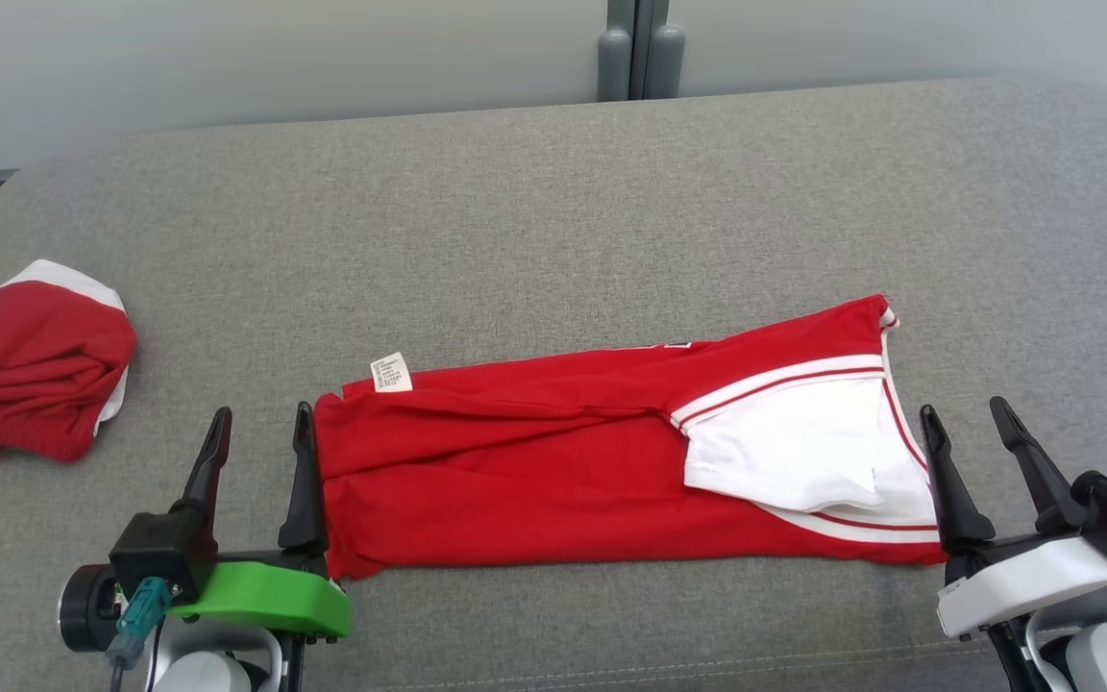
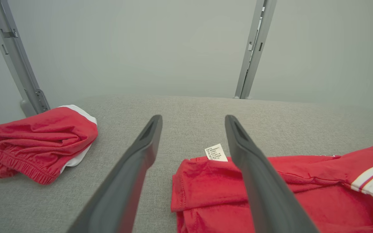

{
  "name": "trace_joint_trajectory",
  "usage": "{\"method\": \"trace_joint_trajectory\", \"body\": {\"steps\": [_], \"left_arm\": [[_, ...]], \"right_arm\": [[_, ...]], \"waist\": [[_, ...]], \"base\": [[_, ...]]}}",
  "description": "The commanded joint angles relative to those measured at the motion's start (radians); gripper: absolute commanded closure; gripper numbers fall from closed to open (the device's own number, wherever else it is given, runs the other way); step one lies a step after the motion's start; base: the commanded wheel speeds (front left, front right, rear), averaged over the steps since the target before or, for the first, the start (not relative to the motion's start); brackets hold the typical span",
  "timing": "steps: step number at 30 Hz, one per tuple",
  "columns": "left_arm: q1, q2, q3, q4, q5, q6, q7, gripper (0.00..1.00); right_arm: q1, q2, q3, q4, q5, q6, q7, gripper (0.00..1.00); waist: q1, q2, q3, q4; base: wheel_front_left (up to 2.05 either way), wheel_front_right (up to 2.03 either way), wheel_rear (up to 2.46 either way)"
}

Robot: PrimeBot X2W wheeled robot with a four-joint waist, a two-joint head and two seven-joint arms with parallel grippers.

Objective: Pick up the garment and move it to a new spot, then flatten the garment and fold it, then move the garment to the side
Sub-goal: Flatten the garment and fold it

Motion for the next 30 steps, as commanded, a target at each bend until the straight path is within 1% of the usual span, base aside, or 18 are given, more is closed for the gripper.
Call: {"method": "trace_joint_trajectory", "body": {"steps": [1, 7, 12, 13, 21, 30], "left_arm": [[0.007, -0.011, 0.013, 0.006, 0.024, -0.015, -0.001, 0.0], [-0.014, -0.048, 0.035, 0.023, 0.07, -0.053, -0.001, 0.0], [-0.04, -0.074, 0.034, 0.045, 0.096, -0.086, -0.001, 0.0], [-0.04, -0.074, 0.034, 0.045, 0.096, -0.086, -0.001, 0.0], [-0.079, -0.115, 0.03, 0.073, 0.139, -0.12, -0.001, 0.0], [-0.115, -0.143, 0.049, 0.089, 0.174, -0.15, -0.001, 0.0]], "right_arm": [[0.008, -0.008, 0.001, 0.008, -0.004, 0.0, 0.004, 0.0], [-0.019, -0.022, 0.0, 0.047, 0.004, 0.0, 0.012, 0.0], [-0.042, -0.049, -0.006, 0.126, 0.017, 0.0, 0.021, 0.0], [-0.042, -0.049, -0.006, 0.126, 0.017, 0.0, 0.021, 0.0], [-0.148, -0.09, 0.032, 0.33, 0.054, 0.0, 0.013, 0.0], [-0.254, -0.11, 0.092, 0.536, 0.121, 0.0, -0.005, 0.0]], "waist": [[0.0, 0.0, 0.009, 0.011], [0.0, 0.0, 0.029, 0.047], [0.0, 0.0, 0.048, 0.086], [0.0, 0.0, 0.048, 0.086], [0.0, 0.0, 0.1, 0.119], [0.0, 0.0, 0.133, 0.14]], "base": [[0.0, 0.0, 0.0], [0.0, 0.0, 0.0], [0.0, 0.0, 0.0], [0.0, 0.0, 0.0], [0.0, 0.0, 0.0], [0.0, 0.0, 0.0]]}}
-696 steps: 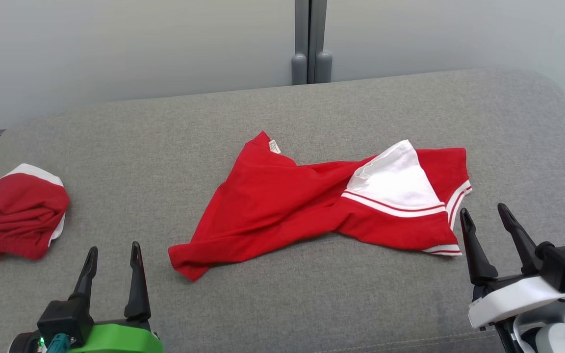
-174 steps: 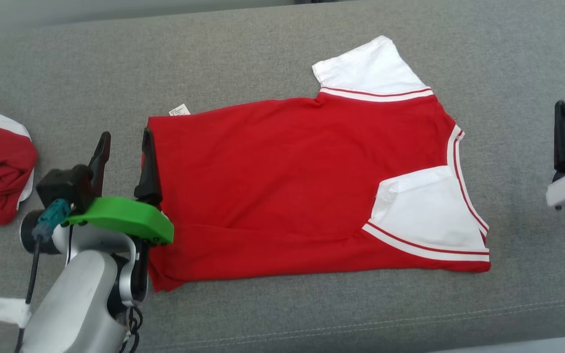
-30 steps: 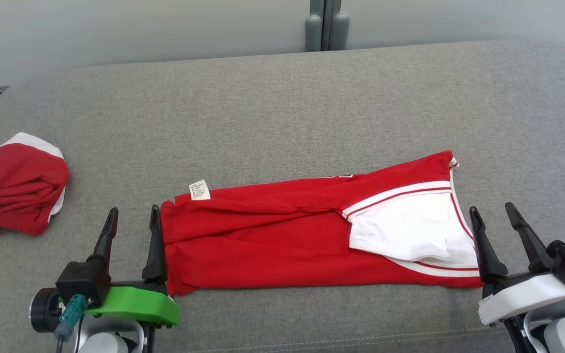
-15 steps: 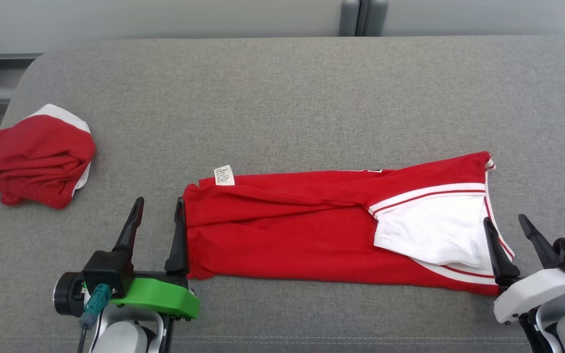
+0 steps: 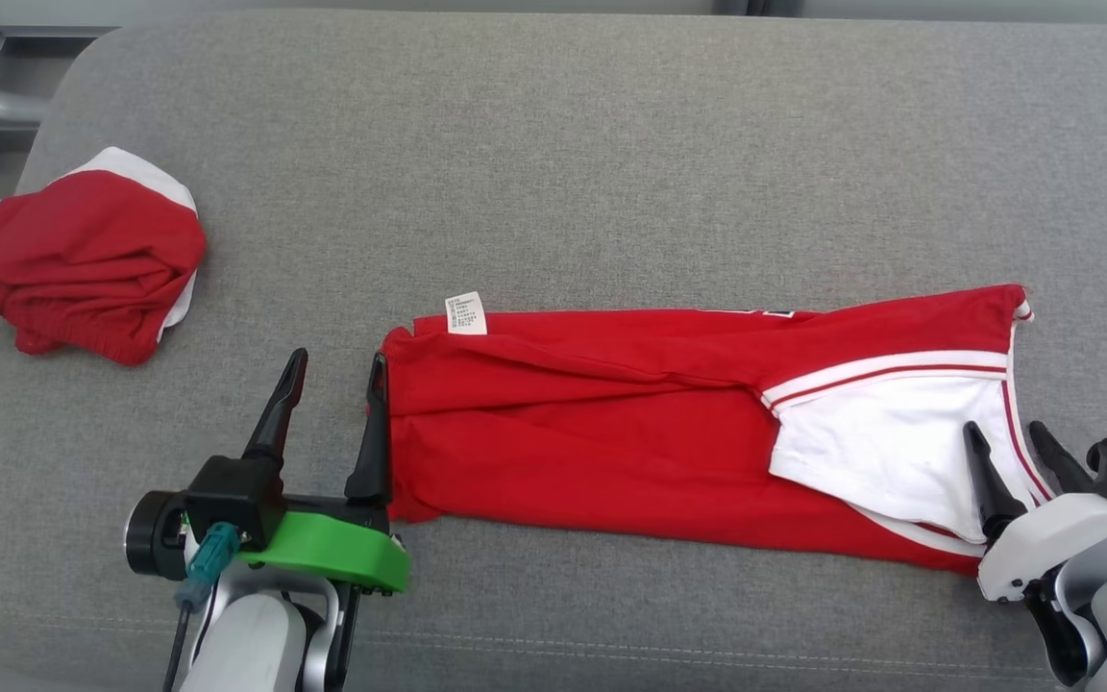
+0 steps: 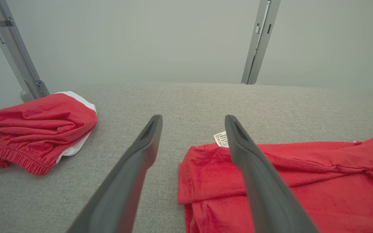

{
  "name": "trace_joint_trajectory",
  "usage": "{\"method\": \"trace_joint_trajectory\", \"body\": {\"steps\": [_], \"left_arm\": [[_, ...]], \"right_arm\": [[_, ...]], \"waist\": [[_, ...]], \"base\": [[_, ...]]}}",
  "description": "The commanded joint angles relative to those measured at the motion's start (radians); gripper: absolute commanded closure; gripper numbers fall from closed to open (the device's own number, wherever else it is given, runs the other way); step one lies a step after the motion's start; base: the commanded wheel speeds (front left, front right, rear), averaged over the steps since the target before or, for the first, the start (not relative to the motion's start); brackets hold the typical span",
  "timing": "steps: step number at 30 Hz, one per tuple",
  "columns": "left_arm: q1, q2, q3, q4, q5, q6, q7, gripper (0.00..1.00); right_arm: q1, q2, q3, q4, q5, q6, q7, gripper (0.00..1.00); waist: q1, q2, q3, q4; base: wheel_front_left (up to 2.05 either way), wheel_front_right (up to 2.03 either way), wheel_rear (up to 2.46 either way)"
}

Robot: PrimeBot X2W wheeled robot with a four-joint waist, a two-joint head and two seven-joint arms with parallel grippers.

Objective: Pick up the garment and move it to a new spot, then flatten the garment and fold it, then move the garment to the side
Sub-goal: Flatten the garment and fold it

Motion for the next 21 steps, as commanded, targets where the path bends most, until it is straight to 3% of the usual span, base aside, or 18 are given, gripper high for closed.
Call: {"method": "trace_joint_trajectory", "body": {"steps": [1, 5, 6, 8, 14, 21], "left_arm": [[-0.02, -0.005, 0.007, 0.004, 0.008, -0.007, -0.001, 0.0], [-0.018, -0.014, 0.023, 0.007, 0.019, -0.016, -0.001, 0.0], [-0.018, -0.016, 0.026, 0.007, 0.022, -0.019, -0.001, 0.0], [-0.014, -0.021, 0.032, 0.008, 0.027, -0.022, -0.001, 0.0], [-0.013, -0.037, 0.047, 0.012, 0.036, -0.037, -0.001, 0.0], [-0.009, -0.047, 0.064, 0.012, 0.051, -0.047, -0.001, 0.0]], "right_arm": [[-0.011, -0.001, 0.011, 0.022, 0.017, 0.0, -0.002, 0.0], [-0.017, 0.007, 0.088, 0.036, 0.083, 0.0, -0.001, 0.0], [-0.018, 0.004, 0.106, 0.032, 0.098, 0.0, -0.001, 0.24], [-0.02, -0.003, 0.14, 0.031, 0.127, 0.0, -0.004, 1.0], [-0.029, -0.043, 0.198, 0.035, 0.2, -0.001, -0.012, 1.0], [-0.04, -0.101, 0.124, 0.053, 0.235, -0.002, -0.022, 1.0]], "waist": [[-0.0001, -0.0001, 0.005, 0.007], [-0.0001, -0.0001, 0.008, 0.008], [-0.0001, -0.0001, 0.009, 0.006], [-0.0001, -0.0001, 0.007, 0.003], [-0.0001, -0.0001, 0.01, -0.006], [-0.0001, -0.0001, 0.012, -0.024]], "base": [[0.0, 0.0, 0.0], [0.0, 0.0, 0.0], [0.0, 0.0, 0.0], [0.0, 0.0, 0.0], [0.0, 0.0, 0.0], [0.0, 0.0, 0.0]]}}
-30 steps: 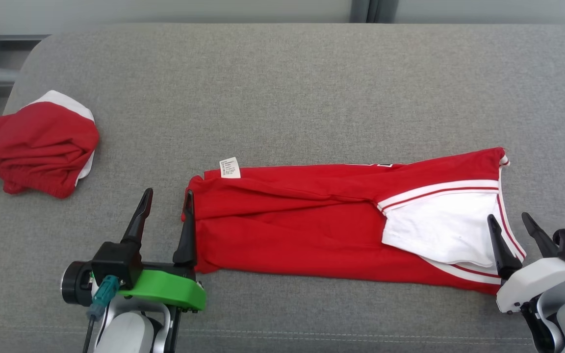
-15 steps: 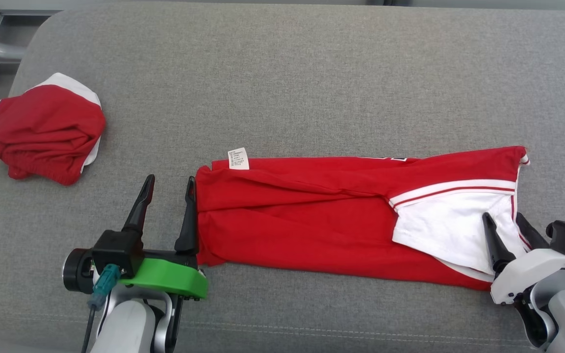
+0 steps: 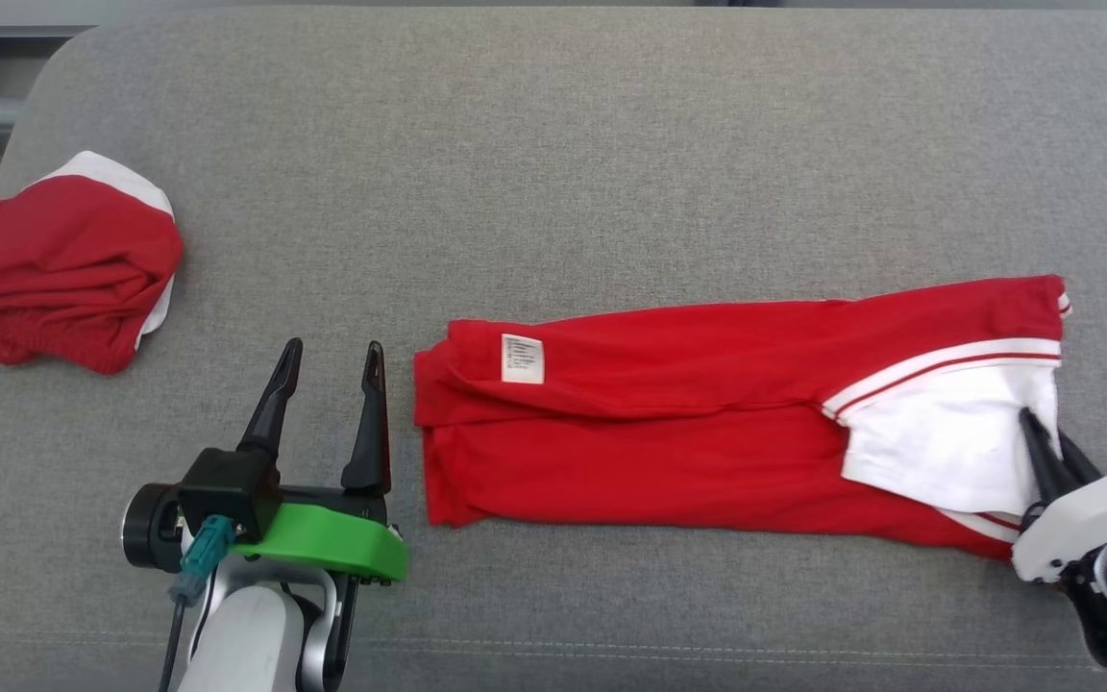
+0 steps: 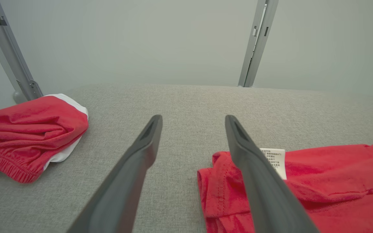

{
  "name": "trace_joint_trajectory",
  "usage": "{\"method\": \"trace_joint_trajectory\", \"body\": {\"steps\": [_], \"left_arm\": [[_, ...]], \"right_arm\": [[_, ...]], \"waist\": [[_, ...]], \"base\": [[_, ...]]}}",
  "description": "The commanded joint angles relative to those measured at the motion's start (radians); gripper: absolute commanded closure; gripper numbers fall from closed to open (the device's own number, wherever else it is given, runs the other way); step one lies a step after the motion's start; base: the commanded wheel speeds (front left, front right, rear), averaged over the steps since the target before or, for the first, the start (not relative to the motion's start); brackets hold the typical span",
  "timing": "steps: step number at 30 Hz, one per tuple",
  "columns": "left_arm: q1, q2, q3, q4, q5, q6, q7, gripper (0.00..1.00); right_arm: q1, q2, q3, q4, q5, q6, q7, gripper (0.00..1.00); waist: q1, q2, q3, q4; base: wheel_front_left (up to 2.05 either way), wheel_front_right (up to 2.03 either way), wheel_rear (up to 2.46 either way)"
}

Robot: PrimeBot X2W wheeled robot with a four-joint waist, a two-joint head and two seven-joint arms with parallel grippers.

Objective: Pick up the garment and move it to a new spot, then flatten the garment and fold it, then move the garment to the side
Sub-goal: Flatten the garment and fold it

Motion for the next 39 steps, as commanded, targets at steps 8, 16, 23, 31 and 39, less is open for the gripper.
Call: {"method": "trace_joint_trajectory", "body": {"steps": [8, 16, 23, 31, 39], "left_arm": [[0.005, -0.009, 0.023, 0.001, 0.02, -0.015, -0.001, 0.0], [-0.001, -0.012, 0.037, 0.004, 0.034, -0.029, -0.001, 0.0], [-0.009, -0.018, 0.036, 0.012, 0.04, -0.041, -0.001, 0.0], [-0.029, -0.026, 0.012, 0.028, 0.041, -0.056, -0.001, 0.0], [-0.036, -0.033, -0.016, 0.036, 0.027, -0.058, -0.001, 0.0]], "right_arm": [[0.051, -0.063, -0.173, -0.007, -0.031, -0.004, -0.002, 1.0], [0.037, -0.021, -0.143, -0.204, -0.09, -0.003, -0.002, 1.0], [0.045, 0.058, 0.005, -0.506, -0.142, -0.003, 0.072, 1.0], [-0.004, 0.193, 0.19, -0.582, -0.166, -0.003, 0.162, 1.0], [-0.099, 0.275, 0.295, -0.397, -0.138, -0.003, 0.132, 1.0]], "waist": [[-0.0001, -0.0001, -0.003, -0.048], [-0.0001, -0.0001, -0.006, -0.112], [-0.0001, -0.0001, -0.015, -0.136], [-0.0001, -0.0001, -0.018, -0.08], [-0.0001, -0.0001, -0.004, -0.004]], "base": [[0.0, 0.0, 0.0], [0.0, 0.0, 0.0], [0.0, 0.0, 0.0], [0.0, 0.0, 0.0], [0.0, 0.0, 0.0]]}}
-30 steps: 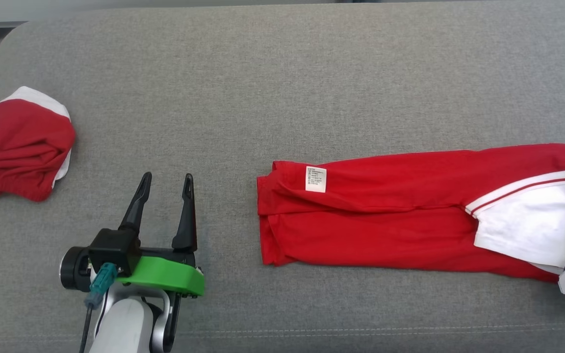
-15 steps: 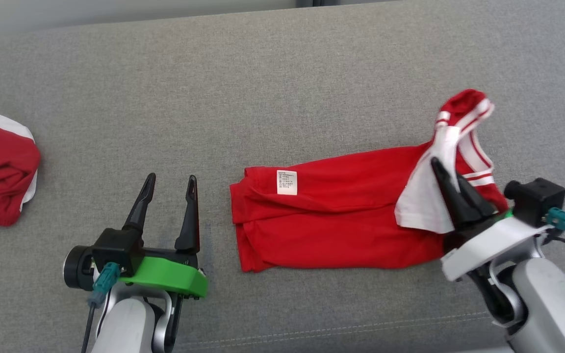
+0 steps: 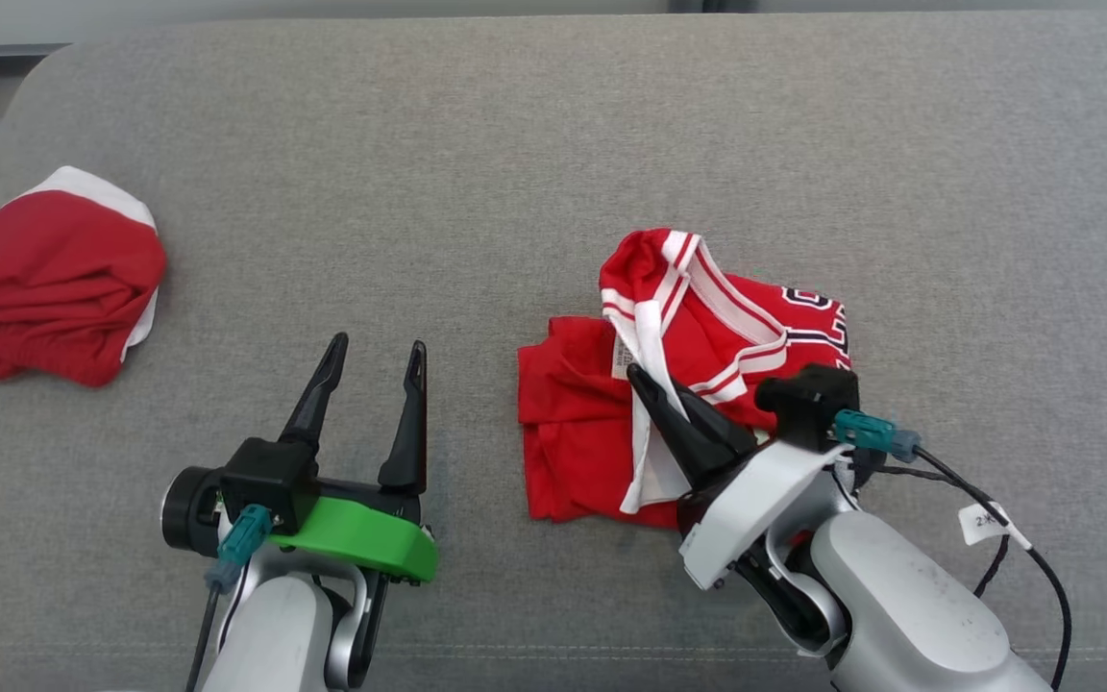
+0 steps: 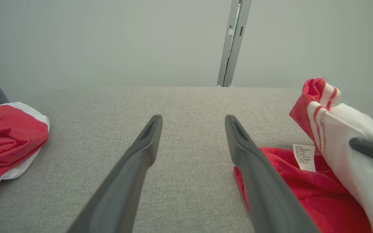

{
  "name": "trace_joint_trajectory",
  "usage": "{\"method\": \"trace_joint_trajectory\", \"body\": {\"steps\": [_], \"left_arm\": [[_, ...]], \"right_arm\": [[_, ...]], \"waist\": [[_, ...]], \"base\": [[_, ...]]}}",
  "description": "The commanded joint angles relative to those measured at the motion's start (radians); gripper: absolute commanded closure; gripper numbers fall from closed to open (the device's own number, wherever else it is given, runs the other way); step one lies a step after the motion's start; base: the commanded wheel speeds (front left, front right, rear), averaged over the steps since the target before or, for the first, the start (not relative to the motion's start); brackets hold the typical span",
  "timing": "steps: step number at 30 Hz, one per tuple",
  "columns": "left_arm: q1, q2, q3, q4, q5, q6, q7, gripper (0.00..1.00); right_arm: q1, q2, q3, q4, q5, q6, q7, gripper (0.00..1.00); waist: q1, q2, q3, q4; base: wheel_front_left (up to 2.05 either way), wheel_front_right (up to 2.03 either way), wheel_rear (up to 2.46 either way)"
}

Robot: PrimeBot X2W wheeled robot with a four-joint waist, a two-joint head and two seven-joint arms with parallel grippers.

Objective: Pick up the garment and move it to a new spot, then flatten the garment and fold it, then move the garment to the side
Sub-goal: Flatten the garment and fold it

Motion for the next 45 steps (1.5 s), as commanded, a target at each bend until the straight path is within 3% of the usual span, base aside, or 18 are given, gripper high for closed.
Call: {"method": "trace_joint_trajectory", "body": {"steps": [1, 5, 6, 7, 16, 21, 25, 29, 34, 39, 45], "left_arm": [[-0.014, -0.002, -0.007, 0.002, -0.005, -0.001, -0.001, 0.0], [-0.019, -0.003, -0.02, 0.002, -0.01, 0.004, -0.001, 0.0], [-0.019, -0.003, -0.022, 0.002, -0.012, 0.006, -0.001, 0.0], [-0.018, -0.003, -0.024, 0.003, -0.013, 0.008, -0.001, 0.0], [-0.022, -0.004, -0.026, 0.004, -0.018, 0.015, -0.001, 0.0], [-0.021, -0.004, -0.022, 0.004, -0.018, 0.019, -0.001, 0.0], [-0.008, -0.004, -0.008, 0.006, -0.011, 0.025, -0.001, 0.0], [0.0, -0.003, 0.009, 0.006, -0.002, 0.025, -0.001, 0.0], [0.007, 0.004, 0.032, -0.003, 0.011, 0.026, -0.001, 0.0], [0.02, 0.012, 0.058, -0.009, 0.017, 0.031, -0.001, 0.0], [0.049, 0.021, 0.094, -0.013, 0.024, 0.041, -0.001, 0.0]], "right_arm": [[-0.028, 0.007, 0.017, 0.042, 0.012, 0.0, -0.014, 1.0], [-0.062, 0.025, 0.057, 0.12, 0.049, 0.0, -0.036, 1.0], [-0.069, 0.027, 0.078, 0.133, 0.057, 0.0, -0.031, 0.56], [-0.077, 0.032, 0.095, 0.134, 0.073, 0.0, -0.043, 0.0], [-0.119, 0.026, 0.223, 0.136, 0.15, 0.0, -0.07, 0.0], [-0.144, -0.021, 0.317, 0.032, 0.12, 0.0, -0.108, 0.0], [-0.116, -0.06, 0.291, -0.087, 0.097, 0.0, -0.132, 0.0], [-0.054, -0.089, 0.168, -0.183, 0.082, 0.0, -0.14, 0.0], [0.045, -0.094, -0.063, -0.243, 0.03, 0.0, -0.14, 0.0], [0.13, -0.104, -0.273, -0.215, -0.076, 0.0, -0.141, 0.0], [0.223, -0.093, -0.44, -0.154, -0.175, 0.0, -0.141, 0.0]], "waist": [[0.0, 0.0, 0.011, 0.041], [0.0, 0.0, 0.019, 0.063], [0.0, 0.0, 0.02, 0.065], [0.0, 0.0, 0.021, 0.067], [0.0, 0.0, 0.029, 0.056], [0.0, 0.0, 0.026, 0.037], [0.0, 0.0, 0.016, 0.014], [0.0, 0.0, 0.0, -0.01], [0.0, 0.0, -0.018, -0.036], [0.0, 0.0, -0.041, -0.056], [0.0, 0.0, -0.082, -0.078]], "base": [[0.0, 0.0, 0.0], [0.0, 0.0, 0.0], [0.0, 0.0, 0.0], [0.0, 0.0, 0.0], [0.0, 0.0, 0.0], [0.0, 0.0, 0.0], [0.0, 0.0, 0.0], [0.0, 0.0, 0.0], [0.0, 0.0, 0.0], [0.0, 0.0, 0.0], [0.0, 0.0, 0.0]]}}
